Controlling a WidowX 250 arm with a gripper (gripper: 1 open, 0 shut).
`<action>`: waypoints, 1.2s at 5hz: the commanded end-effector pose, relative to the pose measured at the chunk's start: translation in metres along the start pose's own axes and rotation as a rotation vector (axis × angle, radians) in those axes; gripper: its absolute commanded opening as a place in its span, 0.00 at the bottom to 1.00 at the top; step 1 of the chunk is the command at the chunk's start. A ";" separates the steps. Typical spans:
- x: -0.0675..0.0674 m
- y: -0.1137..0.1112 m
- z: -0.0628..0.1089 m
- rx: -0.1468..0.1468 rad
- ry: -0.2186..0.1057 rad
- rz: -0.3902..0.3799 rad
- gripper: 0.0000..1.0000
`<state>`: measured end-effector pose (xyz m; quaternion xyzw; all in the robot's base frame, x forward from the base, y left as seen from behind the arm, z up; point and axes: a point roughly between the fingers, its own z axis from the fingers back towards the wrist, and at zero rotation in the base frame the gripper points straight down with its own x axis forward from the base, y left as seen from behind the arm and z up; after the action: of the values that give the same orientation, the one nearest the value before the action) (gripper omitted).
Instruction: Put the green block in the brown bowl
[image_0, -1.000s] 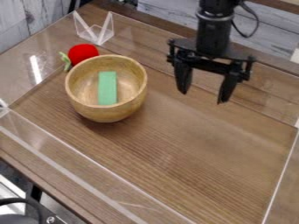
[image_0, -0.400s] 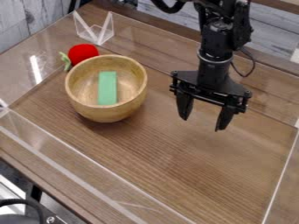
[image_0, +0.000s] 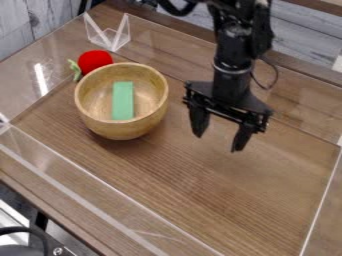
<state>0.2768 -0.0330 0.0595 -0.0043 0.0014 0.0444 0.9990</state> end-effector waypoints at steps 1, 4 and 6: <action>0.010 -0.005 0.018 -0.018 -0.057 0.061 1.00; 0.028 -0.021 0.009 -0.018 -0.058 0.053 1.00; 0.024 -0.056 0.002 -0.004 -0.045 0.077 1.00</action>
<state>0.2978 -0.0840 0.0502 0.0015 0.0003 0.0827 0.9966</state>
